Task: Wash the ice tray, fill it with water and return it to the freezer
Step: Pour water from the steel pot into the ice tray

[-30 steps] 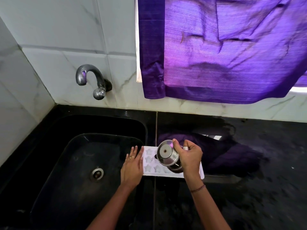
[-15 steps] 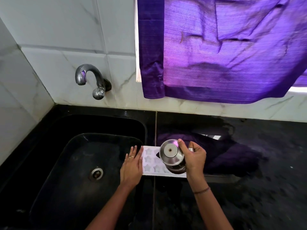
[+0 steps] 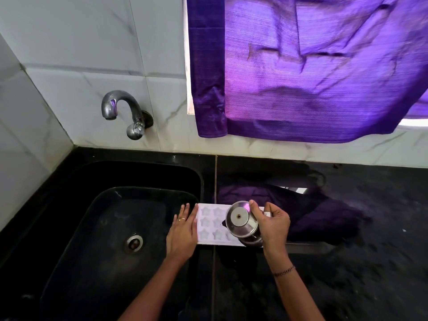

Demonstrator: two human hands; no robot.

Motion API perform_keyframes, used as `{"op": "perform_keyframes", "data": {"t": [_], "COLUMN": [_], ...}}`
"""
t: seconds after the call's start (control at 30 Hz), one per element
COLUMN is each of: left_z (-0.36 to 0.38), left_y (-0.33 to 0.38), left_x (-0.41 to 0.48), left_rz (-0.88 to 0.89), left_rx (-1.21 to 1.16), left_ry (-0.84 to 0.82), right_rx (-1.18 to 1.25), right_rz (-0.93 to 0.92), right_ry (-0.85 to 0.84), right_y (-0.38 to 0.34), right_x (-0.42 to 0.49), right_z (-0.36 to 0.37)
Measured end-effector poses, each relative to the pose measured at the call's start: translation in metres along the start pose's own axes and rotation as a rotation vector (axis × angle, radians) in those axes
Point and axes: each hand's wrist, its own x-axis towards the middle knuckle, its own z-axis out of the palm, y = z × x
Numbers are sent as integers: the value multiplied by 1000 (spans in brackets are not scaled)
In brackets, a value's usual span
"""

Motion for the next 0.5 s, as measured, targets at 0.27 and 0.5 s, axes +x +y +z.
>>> {"op": "perform_keyframes", "data": {"t": [0.27, 0.5], "left_z": [-1, -2], "left_y": [1, 1], "left_x": [-1, -1], "left_rz": [-4, 2], "left_rx": [-6, -6], "left_ry": [5, 7], "right_rx": [-54, -64], "right_rz": [-33, -40], "right_ry": [14, 11], "right_y": [2, 3], "right_x": [0, 1], "right_z": [-1, -2]}}
